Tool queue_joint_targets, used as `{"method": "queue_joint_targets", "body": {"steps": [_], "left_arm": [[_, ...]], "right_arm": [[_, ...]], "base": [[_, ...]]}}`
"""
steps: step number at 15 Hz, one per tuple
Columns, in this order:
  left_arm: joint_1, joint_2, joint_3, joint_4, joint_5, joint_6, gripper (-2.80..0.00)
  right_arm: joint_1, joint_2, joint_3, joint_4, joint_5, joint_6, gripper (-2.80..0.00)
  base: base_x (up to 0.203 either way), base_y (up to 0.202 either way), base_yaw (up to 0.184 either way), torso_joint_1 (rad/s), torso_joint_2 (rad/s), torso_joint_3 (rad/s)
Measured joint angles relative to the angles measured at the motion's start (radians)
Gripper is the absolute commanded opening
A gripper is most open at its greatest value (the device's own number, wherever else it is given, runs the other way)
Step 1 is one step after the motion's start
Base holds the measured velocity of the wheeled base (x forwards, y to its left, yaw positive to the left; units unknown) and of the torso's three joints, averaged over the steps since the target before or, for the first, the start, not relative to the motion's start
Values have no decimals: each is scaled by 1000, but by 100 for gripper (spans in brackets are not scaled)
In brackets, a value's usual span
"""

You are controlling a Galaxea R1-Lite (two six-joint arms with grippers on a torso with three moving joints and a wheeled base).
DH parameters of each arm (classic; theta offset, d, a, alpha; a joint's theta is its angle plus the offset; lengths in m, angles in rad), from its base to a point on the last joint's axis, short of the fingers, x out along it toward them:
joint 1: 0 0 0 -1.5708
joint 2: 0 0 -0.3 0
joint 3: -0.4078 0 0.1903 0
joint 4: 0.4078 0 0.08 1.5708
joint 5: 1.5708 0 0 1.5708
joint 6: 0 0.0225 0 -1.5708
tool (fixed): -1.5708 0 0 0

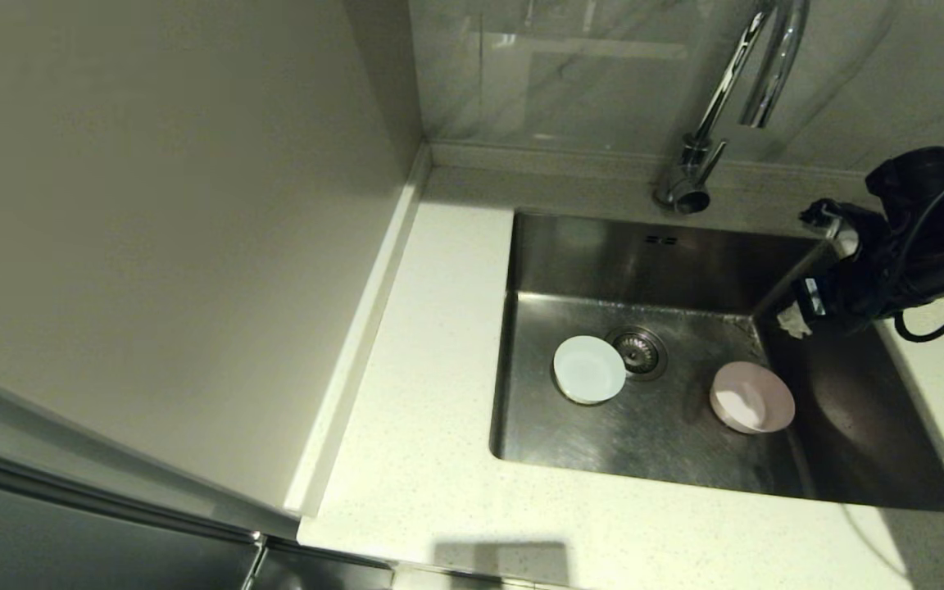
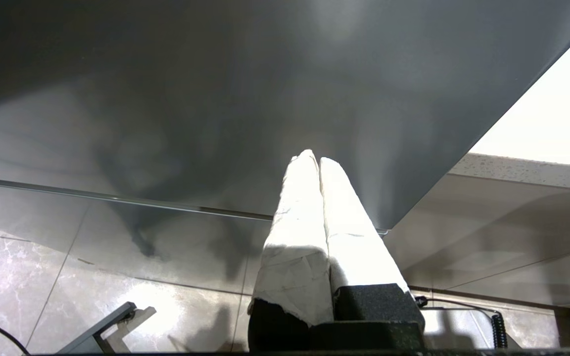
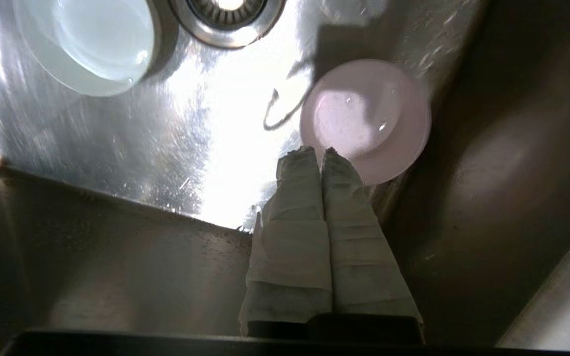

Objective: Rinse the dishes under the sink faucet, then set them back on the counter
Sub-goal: Put a bowl back to the table from the sink

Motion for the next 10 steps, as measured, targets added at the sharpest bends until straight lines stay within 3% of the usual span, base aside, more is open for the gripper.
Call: {"method": "queue_joint_targets", "body": {"steps": [7, 10], "left_arm": [[0, 0, 0, 0, 0, 0, -280], [0, 0, 0, 0, 0, 0, -280]], "right_arm": [[7, 87, 59, -21, 1, 4, -280], [12, 97, 171, -146, -5, -3, -280]], "base": [[0, 0, 0, 0, 0, 0], [0, 0, 0, 0, 0, 0]]}}
